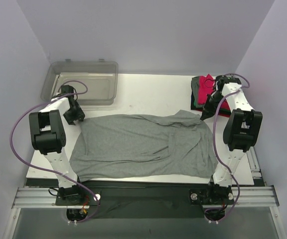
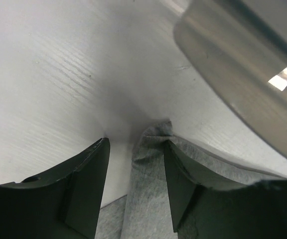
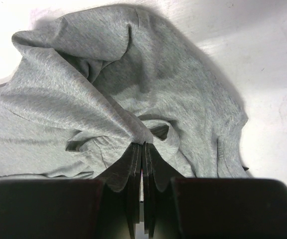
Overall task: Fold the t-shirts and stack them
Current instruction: Grap the side of the flattened tshirt furthest away from the robot with both arms
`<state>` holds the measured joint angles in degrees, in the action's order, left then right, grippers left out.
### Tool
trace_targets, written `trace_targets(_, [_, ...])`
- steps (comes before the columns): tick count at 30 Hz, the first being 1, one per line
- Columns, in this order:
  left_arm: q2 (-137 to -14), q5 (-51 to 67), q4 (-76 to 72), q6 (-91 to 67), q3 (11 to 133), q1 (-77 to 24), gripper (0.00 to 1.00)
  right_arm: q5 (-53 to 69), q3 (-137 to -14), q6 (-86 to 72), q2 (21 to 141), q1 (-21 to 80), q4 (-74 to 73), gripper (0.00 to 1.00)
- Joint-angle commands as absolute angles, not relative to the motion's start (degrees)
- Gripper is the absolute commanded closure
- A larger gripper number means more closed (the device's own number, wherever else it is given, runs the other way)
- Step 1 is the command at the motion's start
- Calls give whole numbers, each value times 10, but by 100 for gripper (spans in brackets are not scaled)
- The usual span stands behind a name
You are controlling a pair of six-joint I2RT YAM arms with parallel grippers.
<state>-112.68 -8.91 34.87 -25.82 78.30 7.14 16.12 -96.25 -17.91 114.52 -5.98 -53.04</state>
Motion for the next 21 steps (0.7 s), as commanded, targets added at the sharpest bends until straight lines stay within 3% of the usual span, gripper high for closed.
trace_targets(1, [-1135,-66,313,-279,784,71,43,142,-958,-178,1114,-65,-563,100])
trace_targets(11, [-1089,-18,281,-308,745,49,43,116,-952,-196,1101,-99,-570,100])
trace_targets(21, [-930,-90,276,-317,629,69,39,121,-948,-197,1104,-107,-570,100])
